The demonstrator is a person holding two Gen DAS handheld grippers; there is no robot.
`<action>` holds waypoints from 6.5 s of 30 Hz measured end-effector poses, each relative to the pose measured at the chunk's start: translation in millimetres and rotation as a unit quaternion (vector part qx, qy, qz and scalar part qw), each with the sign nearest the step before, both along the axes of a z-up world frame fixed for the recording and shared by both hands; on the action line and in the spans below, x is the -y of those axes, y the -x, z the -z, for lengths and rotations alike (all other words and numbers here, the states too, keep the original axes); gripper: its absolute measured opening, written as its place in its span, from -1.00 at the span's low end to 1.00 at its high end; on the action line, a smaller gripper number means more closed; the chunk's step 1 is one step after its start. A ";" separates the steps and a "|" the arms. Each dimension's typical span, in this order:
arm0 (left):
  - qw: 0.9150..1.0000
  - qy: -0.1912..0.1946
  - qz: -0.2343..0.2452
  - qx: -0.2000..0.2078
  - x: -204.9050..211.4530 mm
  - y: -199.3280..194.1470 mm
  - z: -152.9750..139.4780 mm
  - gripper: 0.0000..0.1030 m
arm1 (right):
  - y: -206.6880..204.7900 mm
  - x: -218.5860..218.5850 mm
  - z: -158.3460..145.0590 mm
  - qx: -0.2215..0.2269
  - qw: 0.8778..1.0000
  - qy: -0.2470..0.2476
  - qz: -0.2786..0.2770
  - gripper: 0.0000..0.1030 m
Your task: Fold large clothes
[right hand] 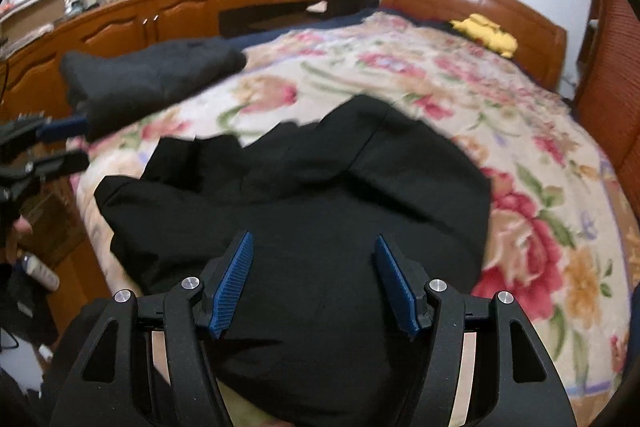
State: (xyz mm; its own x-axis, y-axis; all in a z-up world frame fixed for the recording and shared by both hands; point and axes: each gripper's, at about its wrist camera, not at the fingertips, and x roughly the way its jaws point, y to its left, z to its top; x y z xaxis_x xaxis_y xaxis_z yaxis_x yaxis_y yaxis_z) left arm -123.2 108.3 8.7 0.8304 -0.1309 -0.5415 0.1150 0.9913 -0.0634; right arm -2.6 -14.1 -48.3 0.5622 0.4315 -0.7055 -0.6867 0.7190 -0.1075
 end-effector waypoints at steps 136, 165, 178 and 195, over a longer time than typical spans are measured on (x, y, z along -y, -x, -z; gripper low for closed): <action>0.997 0.050 -0.018 0.049 -23.7 -22.5 0.5 -1.00 | -149.8 29.3 -54.1 0.011 0.983 -0.170 0.064 -0.72; 0.957 -0.066 -0.267 0.095 -337.8 19.4 -66.4 -1.00 | -130.4 -373.0 -136.0 0.096 0.983 -0.114 -0.111 -0.73; 0.953 -0.048 -0.299 0.015 -363.6 36.3 1.7 -0.94 | -110.0 -412.0 -42.7 0.050 0.992 -0.014 -0.117 -0.18; 0.948 -0.041 -0.312 0.043 -339.5 88.2 -47.0 -0.48 | 2.3 -408.3 -53.5 0.028 0.971 -0.074 -0.224 0.35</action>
